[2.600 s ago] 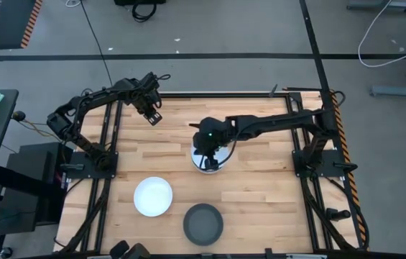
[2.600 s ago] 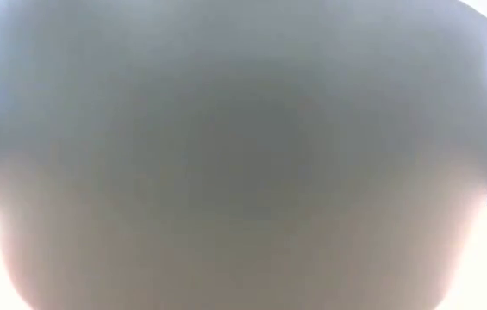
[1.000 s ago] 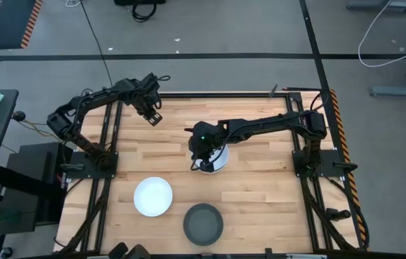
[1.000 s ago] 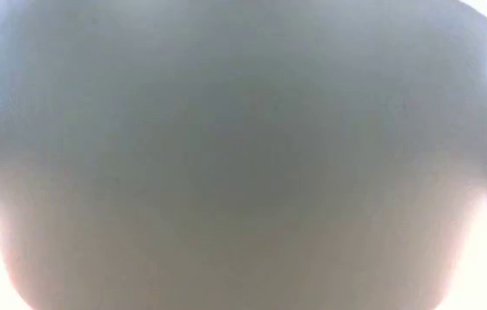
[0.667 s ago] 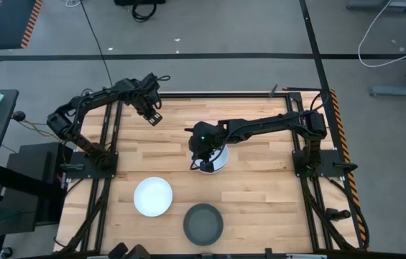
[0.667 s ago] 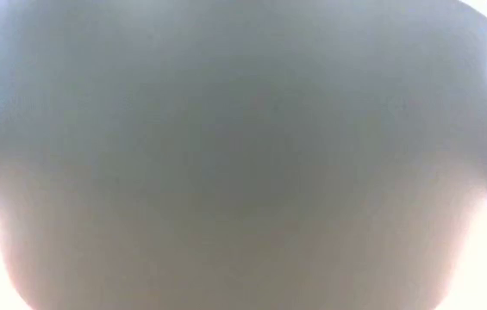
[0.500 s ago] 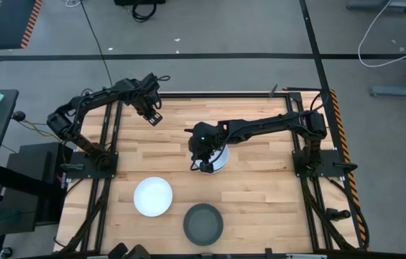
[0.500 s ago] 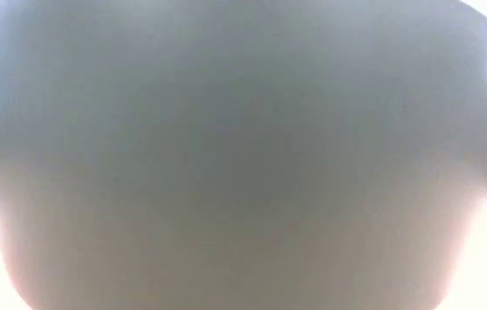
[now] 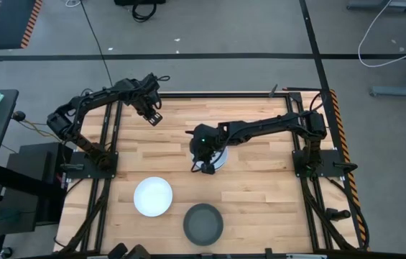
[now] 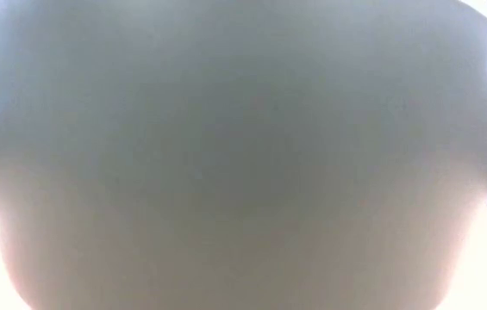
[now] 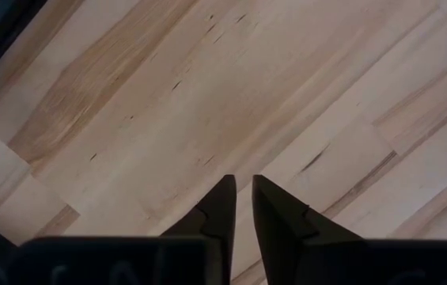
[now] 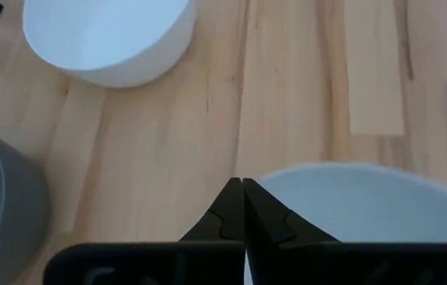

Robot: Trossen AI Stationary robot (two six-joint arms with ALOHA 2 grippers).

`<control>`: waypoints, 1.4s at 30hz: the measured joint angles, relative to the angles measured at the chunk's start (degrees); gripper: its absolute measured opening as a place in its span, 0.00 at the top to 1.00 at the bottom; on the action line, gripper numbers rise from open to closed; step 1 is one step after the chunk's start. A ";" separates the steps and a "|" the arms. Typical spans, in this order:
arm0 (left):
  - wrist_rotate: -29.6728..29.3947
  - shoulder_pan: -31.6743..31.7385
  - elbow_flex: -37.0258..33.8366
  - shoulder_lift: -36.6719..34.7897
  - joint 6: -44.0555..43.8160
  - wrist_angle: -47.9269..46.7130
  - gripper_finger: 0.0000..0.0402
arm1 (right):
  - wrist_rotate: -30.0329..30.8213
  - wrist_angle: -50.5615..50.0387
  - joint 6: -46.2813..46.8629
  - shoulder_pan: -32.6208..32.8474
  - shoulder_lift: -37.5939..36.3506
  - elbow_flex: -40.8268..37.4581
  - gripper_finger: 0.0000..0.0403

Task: Nest bowls inside each other
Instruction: Stack the bottom stacked bowls on top of the top stacked bowls, then stack the white bowl on top of the stacked bowls

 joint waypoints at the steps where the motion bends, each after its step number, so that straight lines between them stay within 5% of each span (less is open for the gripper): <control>1: 0.00 0.00 0.00 0.00 0.00 -0.06 0.86 | 0.00 0.06 -0.41 0.00 0.00 0.32 1.00; 11: 0.04 -0.40 0.00 -0.02 -0.98 -5.63 0.88 | 3.46 -3.13 -3.54 -0.39 -4.28 1.25 1.00; 20: 2.31 -7.10 0.00 -0.04 -5.49 -17.01 0.86 | 8.63 -19.33 3.90 -1.28 -11.93 1.28 0.98; 25: 8.34 -15.55 0.00 -0.87 -7.75 -17.42 0.87 | 9.42 -28.73 10.31 -0.98 -14.71 1.28 0.95; 32: 8.71 -30.91 -0.02 -4.54 -15.50 -17.36 0.87 | 18.16 -33.57 12.86 2.19 -18.26 -0.19 0.95; 42: -5.08 -54.04 -0.02 -10.80 -34.00 -16.27 0.87 | 18.71 -26.23 20.74 6.86 -30.91 -17.47 0.95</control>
